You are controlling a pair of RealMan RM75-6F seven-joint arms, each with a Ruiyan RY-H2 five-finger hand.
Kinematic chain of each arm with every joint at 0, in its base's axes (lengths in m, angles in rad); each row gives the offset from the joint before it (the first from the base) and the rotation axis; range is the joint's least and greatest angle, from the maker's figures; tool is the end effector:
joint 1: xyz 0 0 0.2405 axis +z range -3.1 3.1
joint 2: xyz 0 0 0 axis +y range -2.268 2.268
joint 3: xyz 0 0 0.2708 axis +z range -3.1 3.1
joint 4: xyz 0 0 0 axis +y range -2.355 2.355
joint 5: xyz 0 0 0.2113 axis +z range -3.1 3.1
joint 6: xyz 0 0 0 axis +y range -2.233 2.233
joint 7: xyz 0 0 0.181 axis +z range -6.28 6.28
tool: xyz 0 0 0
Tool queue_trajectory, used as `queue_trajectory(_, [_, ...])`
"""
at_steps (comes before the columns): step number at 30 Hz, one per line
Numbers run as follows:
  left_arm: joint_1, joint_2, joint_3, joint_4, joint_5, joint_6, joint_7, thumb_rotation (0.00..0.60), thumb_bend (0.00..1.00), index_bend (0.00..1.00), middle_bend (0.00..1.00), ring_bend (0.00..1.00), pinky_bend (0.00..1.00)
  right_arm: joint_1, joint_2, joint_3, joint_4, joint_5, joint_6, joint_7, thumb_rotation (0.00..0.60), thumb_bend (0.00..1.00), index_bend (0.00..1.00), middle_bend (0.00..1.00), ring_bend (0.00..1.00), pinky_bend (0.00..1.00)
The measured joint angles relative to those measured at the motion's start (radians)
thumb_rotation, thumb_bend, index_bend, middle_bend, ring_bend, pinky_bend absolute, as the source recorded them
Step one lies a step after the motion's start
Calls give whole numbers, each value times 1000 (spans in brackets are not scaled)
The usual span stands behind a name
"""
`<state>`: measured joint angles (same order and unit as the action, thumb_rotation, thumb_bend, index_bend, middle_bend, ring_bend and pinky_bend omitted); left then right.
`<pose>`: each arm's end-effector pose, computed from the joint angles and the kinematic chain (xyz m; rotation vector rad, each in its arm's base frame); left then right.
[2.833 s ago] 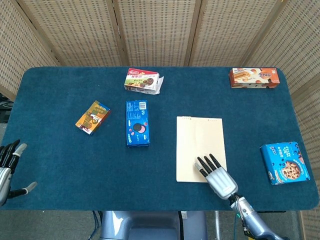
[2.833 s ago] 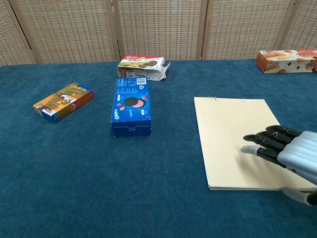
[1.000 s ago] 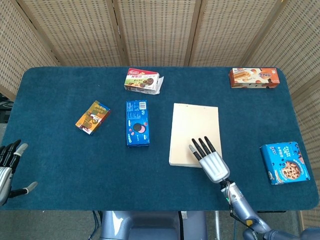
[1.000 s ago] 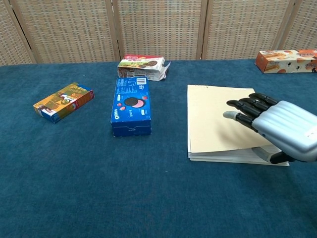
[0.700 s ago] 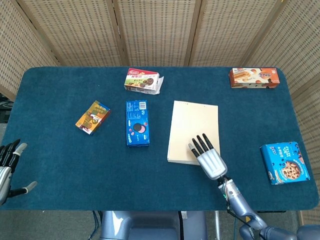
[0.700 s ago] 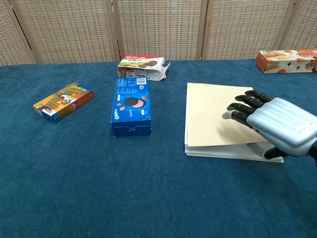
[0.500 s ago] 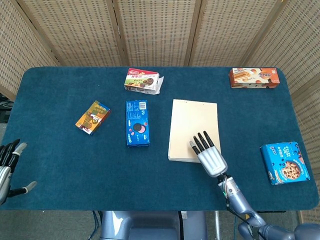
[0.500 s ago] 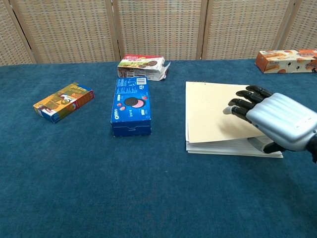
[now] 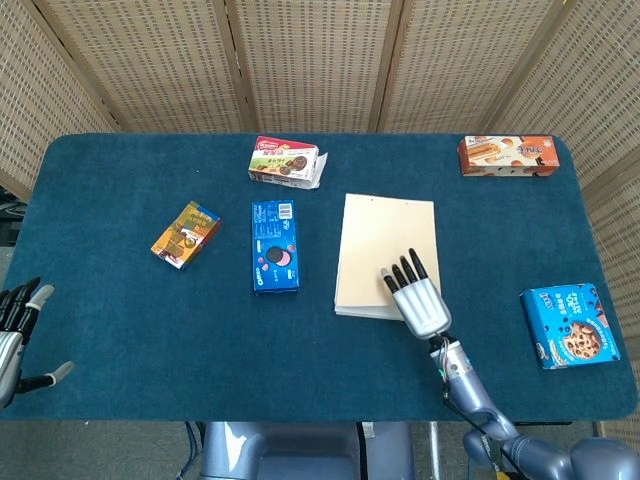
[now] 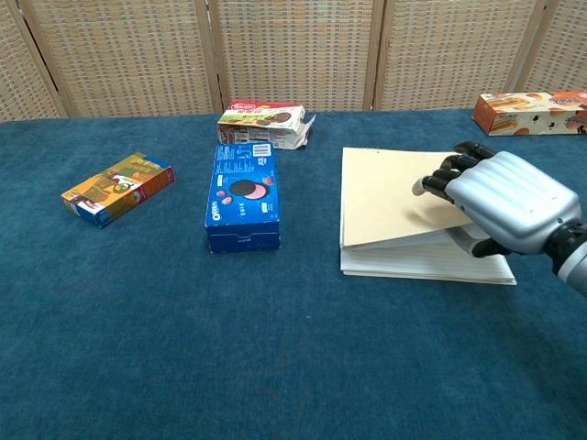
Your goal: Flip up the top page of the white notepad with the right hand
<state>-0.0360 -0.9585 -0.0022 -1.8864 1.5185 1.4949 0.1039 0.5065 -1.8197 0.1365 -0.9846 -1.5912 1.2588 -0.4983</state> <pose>-0.2895 0.1913 0.1840 -1.3993 -0.9626 -0.8639 -0.2117 -0.3475 -0.0545 1.7853 -0.3100 0.8131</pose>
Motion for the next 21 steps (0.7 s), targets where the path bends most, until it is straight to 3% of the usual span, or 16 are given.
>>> queue_trajectory(5, [0,0,0,0,-1,1,-2,600,0,0,0,0,0,14,-12,0,26,1,4,16,600,543,527,515,346,132])
queue_trajectory(7, [0,0,0,0,-2,1,-3,600,0,0,0,0,0,18,-15,-3,41,-4,12,29,600,544,576,551,372,149])
queue_trajectory(15, [-1,0,1,1,-2,-2,-2,600,0,0,0,0,0,29,-20,-20,106,-18,30,85,600,623,634,602,429,341])
queue_trajectory(21, [-2,-3,2,0,-1,-4,8,600,0,0,0,0,0,28,-5,-37,116,-30,41,139,600,633,651,620,447,369])
